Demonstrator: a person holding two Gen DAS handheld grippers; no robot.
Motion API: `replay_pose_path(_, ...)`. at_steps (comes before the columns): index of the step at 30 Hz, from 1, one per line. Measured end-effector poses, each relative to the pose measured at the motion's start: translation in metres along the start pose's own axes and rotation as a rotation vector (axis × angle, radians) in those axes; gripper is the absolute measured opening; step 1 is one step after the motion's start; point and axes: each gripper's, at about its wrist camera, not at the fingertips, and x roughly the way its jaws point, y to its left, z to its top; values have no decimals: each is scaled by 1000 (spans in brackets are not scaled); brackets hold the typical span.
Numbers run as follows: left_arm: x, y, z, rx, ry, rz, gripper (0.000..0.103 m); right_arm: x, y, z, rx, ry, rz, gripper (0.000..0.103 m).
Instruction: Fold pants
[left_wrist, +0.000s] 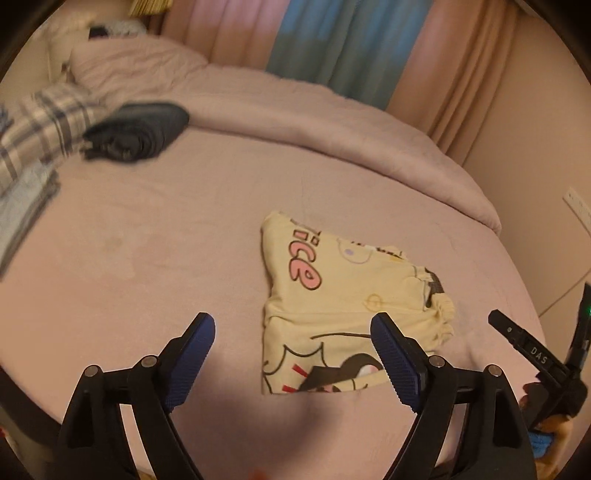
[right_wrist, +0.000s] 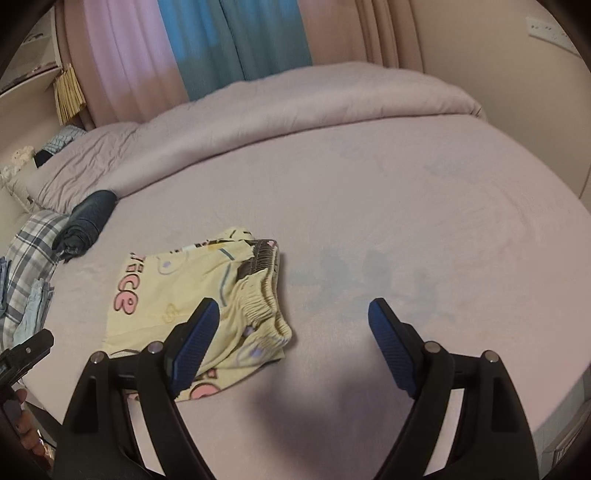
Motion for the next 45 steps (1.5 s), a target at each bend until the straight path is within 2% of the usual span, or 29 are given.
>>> replay_pose_path(3, -7, -12, -5, 12, -7, 31, 87, -17, 8, -2, -33, -28, -5, 84)
replay_pose_path(9, -31, -27, -16, 13, -40, 24, 88, -46, 24, -9, -57, -103, -19, 84)
replay_pose_path(13, -44, -36, -20, 31, -65, 33, 89, -62, 34, -15, -77, -134, 2, 84)
replay_pose_path(18, -47, -41, -25, 33, -59, 51, 89, -75, 50, -21, -115, -160, 33, 84)
replay_pose_path(24, -46, -43, -33, 53, -53, 134, 89, -81, 61, -29, -160, -171, 43, 84)
replay_pose_path(38, -49, -39, -34, 37, -39, 153, 89, -83, 77, -34, -204, -176, 21, 84)
replay_pose_path(45, -47, -46, -38, 67, -33, 170, 89, -80, 81, -36, -209, -165, 14, 84)
